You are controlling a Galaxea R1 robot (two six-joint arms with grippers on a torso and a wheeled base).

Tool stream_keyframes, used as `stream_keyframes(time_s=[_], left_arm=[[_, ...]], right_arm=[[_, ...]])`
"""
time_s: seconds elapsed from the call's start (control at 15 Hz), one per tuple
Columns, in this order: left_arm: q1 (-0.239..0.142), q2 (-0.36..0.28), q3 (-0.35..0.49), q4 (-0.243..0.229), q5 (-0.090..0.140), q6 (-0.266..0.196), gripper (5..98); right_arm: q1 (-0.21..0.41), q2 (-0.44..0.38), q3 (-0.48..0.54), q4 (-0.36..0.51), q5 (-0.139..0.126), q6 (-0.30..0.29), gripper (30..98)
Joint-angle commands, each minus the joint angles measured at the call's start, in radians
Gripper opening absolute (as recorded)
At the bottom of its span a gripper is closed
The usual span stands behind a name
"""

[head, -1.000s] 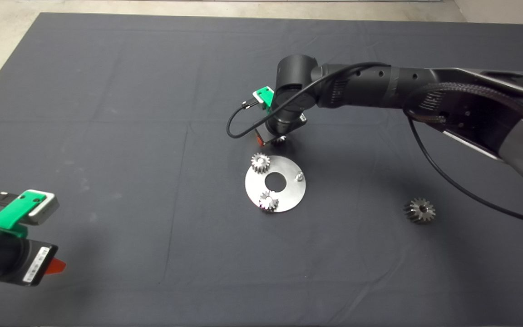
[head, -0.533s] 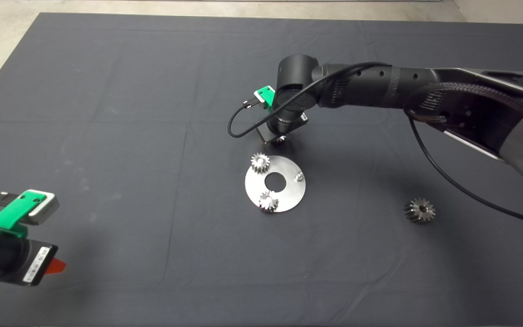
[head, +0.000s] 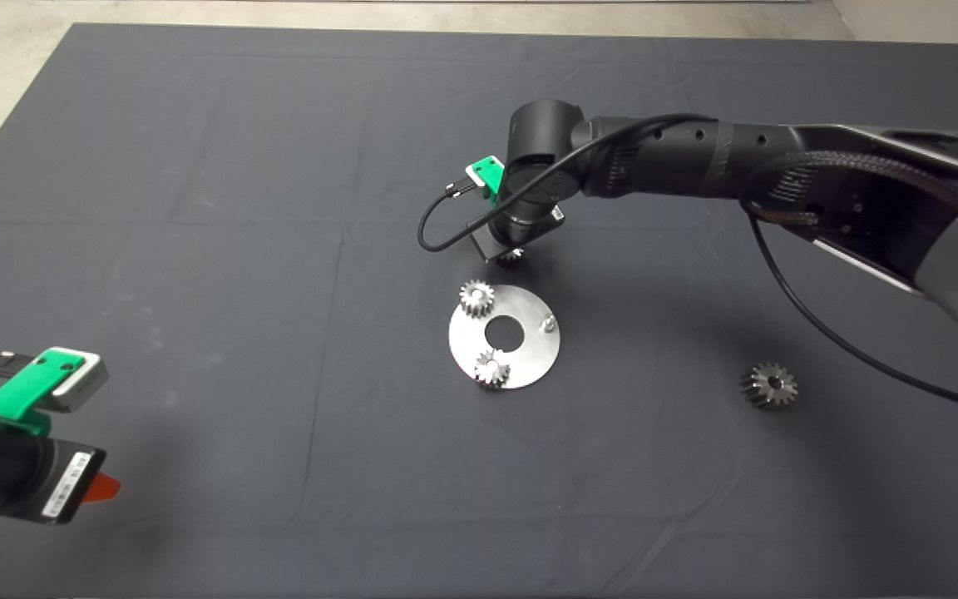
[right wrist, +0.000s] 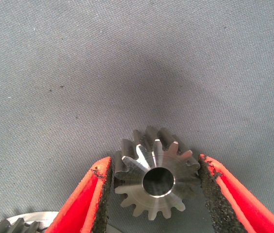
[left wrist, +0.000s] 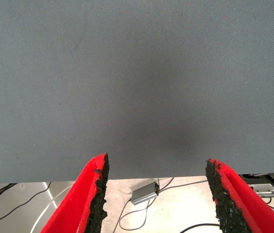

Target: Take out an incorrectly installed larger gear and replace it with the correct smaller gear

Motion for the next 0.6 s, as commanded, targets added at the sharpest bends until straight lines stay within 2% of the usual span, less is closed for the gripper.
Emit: stream_keyframes(time_s=[0.0,0.13,0.53], left_arm=[[0.0,-0.001,-0.001,0.012,0.057,-0.005,49.4],[0.0,-0.001,-0.001,0.011,0.057,-0.005,49.4],[-0.002,-0.001,0.001,0.011,0.057,-0.005,49.4]], right_arm=[[0.026,-0.002,0.004,-0.032,-0.005,0.006,46.7],[0.026,-0.003,0.002,-0.032,-0.007,0.007,43.6],[0.028,-0.002,0.004,-0.03,-0.026,0.014,42.1]])
